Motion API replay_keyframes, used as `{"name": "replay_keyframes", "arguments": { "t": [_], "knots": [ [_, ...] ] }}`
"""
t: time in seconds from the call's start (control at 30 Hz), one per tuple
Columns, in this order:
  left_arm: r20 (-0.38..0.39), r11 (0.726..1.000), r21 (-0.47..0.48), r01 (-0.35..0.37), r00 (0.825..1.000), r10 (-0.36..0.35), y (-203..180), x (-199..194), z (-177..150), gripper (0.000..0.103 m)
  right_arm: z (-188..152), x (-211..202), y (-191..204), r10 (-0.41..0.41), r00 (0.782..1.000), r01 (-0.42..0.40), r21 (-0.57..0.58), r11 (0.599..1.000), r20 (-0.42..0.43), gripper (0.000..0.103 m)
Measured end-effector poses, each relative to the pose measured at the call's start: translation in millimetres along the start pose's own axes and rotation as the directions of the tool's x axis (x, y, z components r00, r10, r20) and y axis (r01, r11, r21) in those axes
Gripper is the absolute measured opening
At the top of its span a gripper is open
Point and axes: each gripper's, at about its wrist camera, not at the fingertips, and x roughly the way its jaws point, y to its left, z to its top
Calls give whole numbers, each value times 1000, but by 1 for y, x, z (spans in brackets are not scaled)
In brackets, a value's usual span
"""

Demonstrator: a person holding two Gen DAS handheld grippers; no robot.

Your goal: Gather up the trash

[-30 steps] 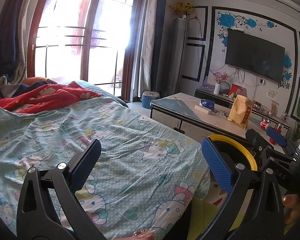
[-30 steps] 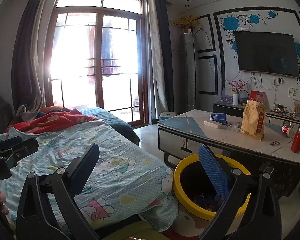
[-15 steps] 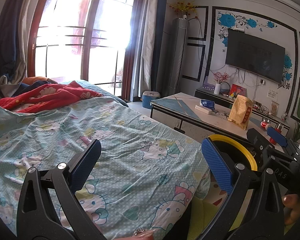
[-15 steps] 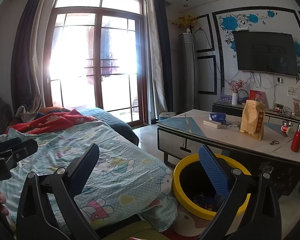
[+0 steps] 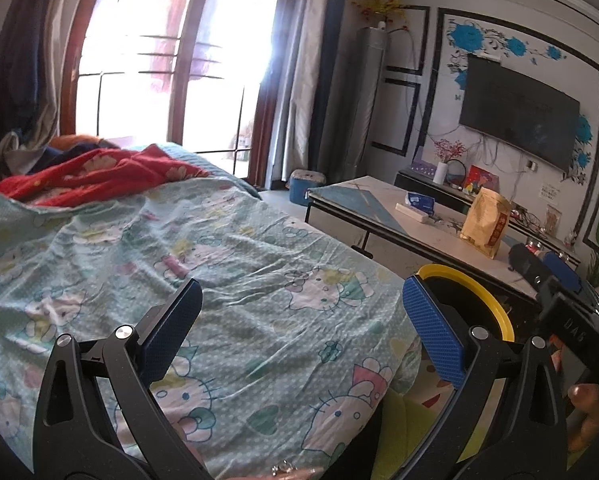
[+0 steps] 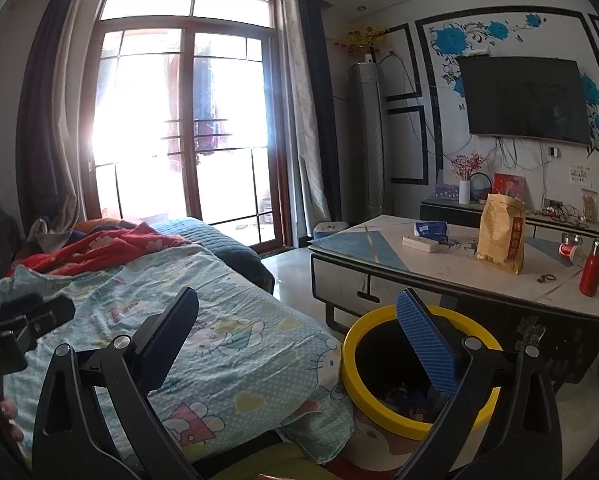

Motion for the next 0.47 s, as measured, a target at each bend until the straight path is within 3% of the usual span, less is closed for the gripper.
{"name": "replay_keyframes", "arguments": {
  "t": [0.17, 0.27, 0.33, 0.4, 0.43, 0.47],
  "knots": [
    [-15, 997, -70, -18, 1000, 17, 23, -3, 8, 92, 9, 2, 7, 10, 1000, -10, -5, 1000, 8, 97],
    [-48, 987, -126, -95, 995, 90, 58, -11, 16, 92, 18, 6, 32, 83, 997, -83, -37, 996, -1, 97],
    [-67, 965, -177, -192, 981, 183, 99, -24, 19, 92, 24, 11, 53, 150, 988, -151, -48, 987, -21, 97],
    [-94, 926, -219, -309, 951, 295, 142, -39, 18, 92, 29, 24, 95, 257, 962, -264, -70, 962, -91, 97],
    [-135, 874, -259, -410, 912, 388, 180, -51, 15, 92, 30, 30, 116, 310, 942, -321, -76, 944, -129, 97],
    [-168, 837, -280, -470, 883, 439, 207, -59, 12, 92, 28, 39, 153, 383, 901, -406, -87, 910, -202, 97]
  ]
}}
